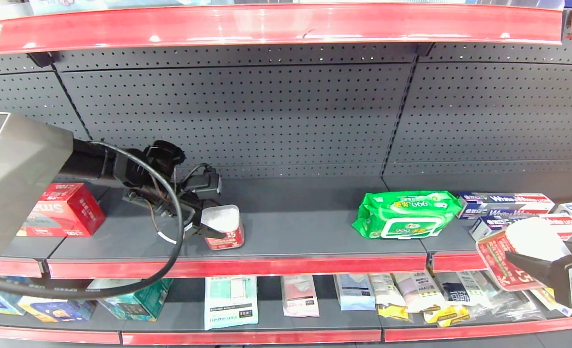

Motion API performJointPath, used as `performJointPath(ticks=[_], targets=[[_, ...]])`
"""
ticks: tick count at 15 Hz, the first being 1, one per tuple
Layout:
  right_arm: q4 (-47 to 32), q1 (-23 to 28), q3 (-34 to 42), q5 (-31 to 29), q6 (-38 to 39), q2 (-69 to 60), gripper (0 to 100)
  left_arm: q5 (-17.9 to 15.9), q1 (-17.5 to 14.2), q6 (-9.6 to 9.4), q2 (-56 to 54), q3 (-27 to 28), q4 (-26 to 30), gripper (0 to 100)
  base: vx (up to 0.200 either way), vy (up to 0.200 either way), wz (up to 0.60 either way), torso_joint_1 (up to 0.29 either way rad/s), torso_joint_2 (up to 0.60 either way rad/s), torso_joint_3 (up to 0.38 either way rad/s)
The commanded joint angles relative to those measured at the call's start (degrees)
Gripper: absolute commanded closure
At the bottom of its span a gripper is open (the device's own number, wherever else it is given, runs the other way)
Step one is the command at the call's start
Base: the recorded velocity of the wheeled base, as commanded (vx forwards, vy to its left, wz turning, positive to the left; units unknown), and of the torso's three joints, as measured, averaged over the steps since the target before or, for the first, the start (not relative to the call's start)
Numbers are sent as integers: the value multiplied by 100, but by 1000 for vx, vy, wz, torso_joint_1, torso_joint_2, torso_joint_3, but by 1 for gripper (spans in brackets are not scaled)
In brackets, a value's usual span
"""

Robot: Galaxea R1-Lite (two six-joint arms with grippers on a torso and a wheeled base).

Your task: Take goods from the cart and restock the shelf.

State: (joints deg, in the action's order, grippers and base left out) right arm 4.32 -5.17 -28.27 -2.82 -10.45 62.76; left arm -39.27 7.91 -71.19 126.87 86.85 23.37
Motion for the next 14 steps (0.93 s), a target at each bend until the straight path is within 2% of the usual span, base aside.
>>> performJointPath(ticks=[1, 10, 13, 14], targets=[[-1, -2, 50, 0, -1, 17, 100, -11, -53, -9, 31, 17, 62, 100, 0, 0, 0, 0, 0, 0], [-1, -2, 138, -61, -63, -27, 100, -46, -123, -26, 119, 96, 317, 100, 0, 0, 0, 0, 0, 0], [-1, 7, 138, -61, -63, -27, 100, -72, -123, -123, 145, 104, 317, 100, 0, 0, 0, 0, 0, 0], [-1, -2, 146, -61, -71, -35, 100, -90, -123, -211, 163, 96, 317, 100, 0, 0, 0, 0, 0, 0]])
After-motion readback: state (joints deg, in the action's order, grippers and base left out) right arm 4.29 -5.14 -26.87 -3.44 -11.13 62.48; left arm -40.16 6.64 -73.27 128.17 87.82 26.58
